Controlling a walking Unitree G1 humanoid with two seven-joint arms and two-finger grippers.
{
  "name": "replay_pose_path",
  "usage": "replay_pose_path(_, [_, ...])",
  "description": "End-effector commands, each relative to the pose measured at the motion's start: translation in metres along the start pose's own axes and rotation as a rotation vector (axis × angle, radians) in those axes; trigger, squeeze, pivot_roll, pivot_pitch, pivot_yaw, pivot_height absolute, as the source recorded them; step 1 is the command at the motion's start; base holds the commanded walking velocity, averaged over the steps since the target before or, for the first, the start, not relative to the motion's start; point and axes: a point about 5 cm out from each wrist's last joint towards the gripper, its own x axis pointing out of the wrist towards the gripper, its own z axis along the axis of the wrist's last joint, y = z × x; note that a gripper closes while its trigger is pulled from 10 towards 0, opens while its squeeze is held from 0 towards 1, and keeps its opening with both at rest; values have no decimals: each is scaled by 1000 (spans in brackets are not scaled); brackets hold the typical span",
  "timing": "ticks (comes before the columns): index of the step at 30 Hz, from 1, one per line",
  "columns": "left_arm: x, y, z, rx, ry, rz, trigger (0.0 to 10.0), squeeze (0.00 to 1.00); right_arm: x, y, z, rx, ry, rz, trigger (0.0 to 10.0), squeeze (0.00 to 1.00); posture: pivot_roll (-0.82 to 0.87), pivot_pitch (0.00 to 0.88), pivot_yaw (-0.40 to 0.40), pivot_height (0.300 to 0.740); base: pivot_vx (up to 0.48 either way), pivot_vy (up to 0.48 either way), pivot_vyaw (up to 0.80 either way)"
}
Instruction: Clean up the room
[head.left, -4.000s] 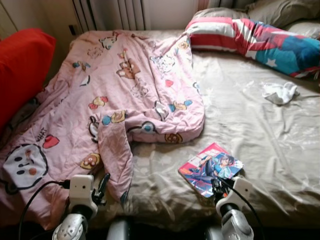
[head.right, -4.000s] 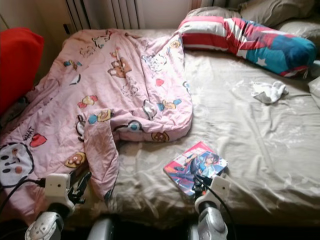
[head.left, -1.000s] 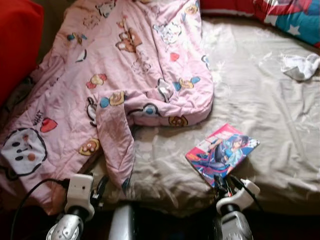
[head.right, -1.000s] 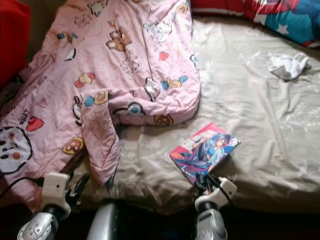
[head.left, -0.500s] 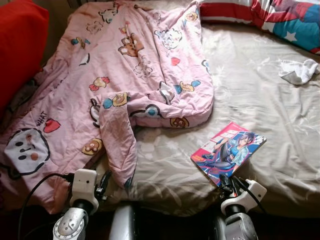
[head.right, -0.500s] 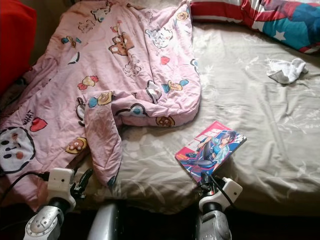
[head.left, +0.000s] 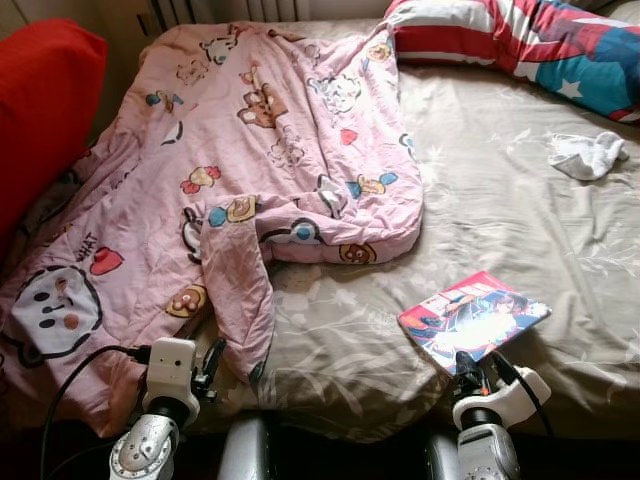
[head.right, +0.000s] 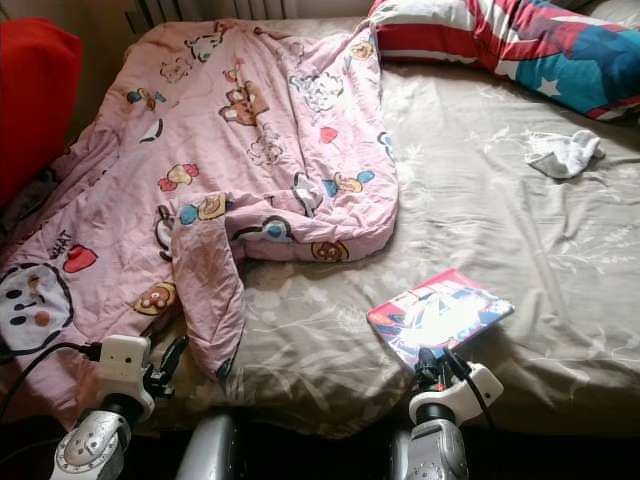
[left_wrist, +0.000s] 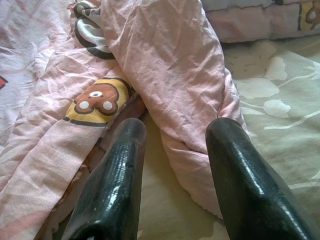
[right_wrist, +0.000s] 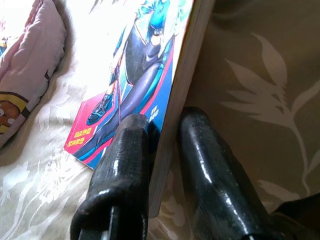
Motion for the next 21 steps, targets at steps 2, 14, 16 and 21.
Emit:
replay_pose_path(2, [-6,2,-11,8,45,2,10000,0,-5,-8,-8,19,26,-39,10000,0,55,226,52,579,0,0,0])
replay_pose_path(14, [-6,3,-12,30,44,6,10000,0,4,-6,3,37,-3,-36,0,0,58,225,54,579,0,0,0])
replay_pose_path(16, [-6,3,-12,35,44,4,10000,0,5,-3,5,24,-9,-21,0,0,58,223,53,579,0,0,0])
replay_pose_path(21, [-4,1,-12,31,40,7,10000,0,8,9,11,-152,-41,46,0,0,52,212,44,579,0,0,0])
